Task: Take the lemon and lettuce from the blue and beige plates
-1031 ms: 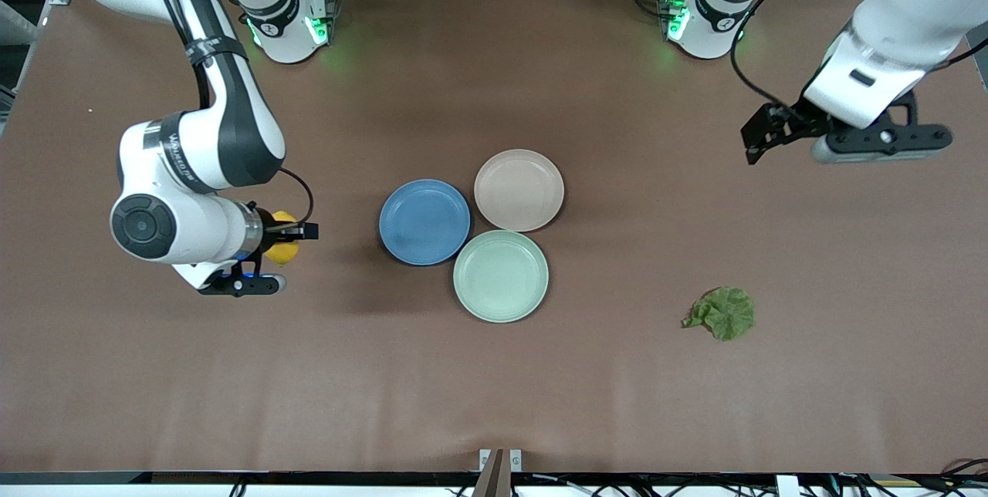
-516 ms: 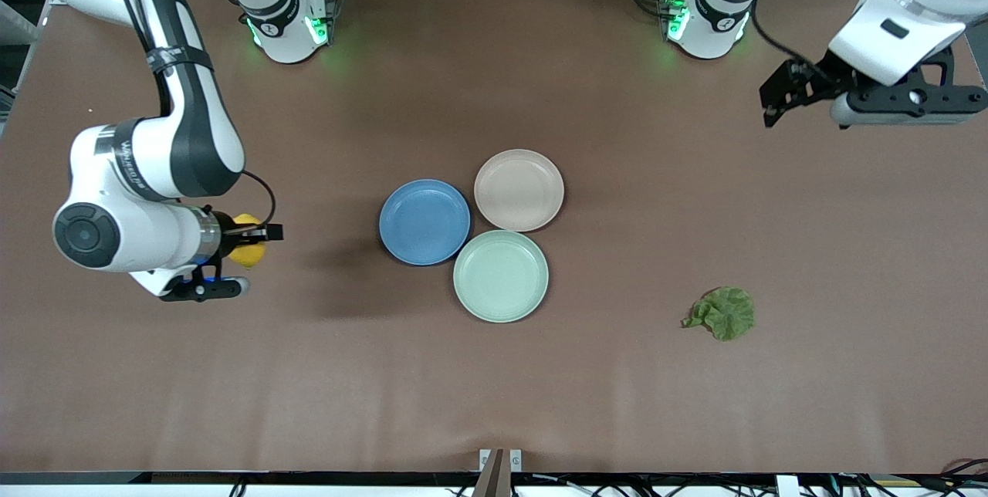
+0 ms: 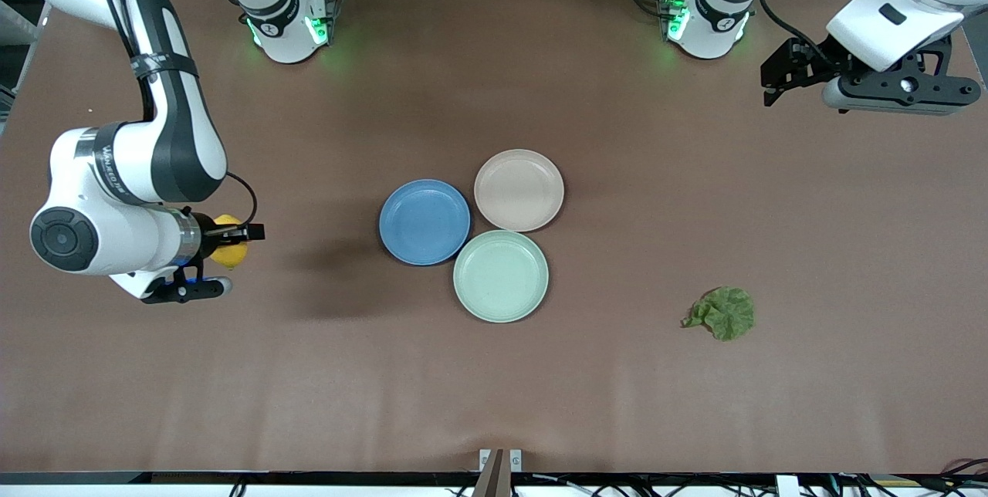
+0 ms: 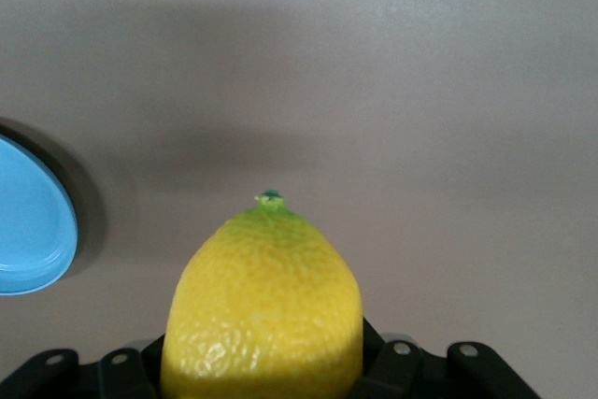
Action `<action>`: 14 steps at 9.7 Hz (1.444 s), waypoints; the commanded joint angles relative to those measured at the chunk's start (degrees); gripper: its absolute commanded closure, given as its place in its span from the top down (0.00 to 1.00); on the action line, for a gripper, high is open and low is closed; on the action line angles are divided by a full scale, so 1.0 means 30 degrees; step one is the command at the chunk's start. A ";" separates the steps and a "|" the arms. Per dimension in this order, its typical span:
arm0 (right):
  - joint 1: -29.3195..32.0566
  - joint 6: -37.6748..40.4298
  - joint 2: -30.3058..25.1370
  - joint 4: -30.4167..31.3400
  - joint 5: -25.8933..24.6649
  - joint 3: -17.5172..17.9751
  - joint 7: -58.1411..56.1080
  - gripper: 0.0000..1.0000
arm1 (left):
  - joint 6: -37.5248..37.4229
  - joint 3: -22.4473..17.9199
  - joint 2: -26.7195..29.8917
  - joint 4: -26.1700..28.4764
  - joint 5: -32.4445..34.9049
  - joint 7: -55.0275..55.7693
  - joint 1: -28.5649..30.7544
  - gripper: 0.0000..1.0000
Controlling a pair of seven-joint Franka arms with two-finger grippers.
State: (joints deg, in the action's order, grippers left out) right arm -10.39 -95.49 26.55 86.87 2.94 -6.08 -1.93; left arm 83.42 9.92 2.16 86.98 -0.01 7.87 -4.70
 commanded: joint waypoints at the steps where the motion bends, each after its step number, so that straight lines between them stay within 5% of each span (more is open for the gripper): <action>1: 0.0619 -0.1413 -0.1170 0.2001 -0.0479 0.0240 -0.0963 0.27 | -0.0415 -0.0290 -0.0075 -0.0487 -0.0377 -0.0337 0.0013 1.00; 6: 0.1031 -0.5692 -0.2667 0.6428 -0.0539 0.0240 -0.1875 0.27 | -0.0386 -0.0407 -0.0163 -0.1074 -0.0377 0.0248 0.0247 1.00; 14: 0.1852 -1.1466 -0.2846 1.0680 -0.0569 0.0270 -0.3194 0.27 | -0.0386 -0.0437 -0.0250 -0.1074 -0.0348 0.0220 0.0247 1.00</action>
State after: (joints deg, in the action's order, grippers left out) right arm -5.76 -127.79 20.66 115.21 2.04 -6.13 -10.95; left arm 83.39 8.67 1.97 85.15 -0.01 8.06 -4.23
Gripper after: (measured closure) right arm 0.441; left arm 0.000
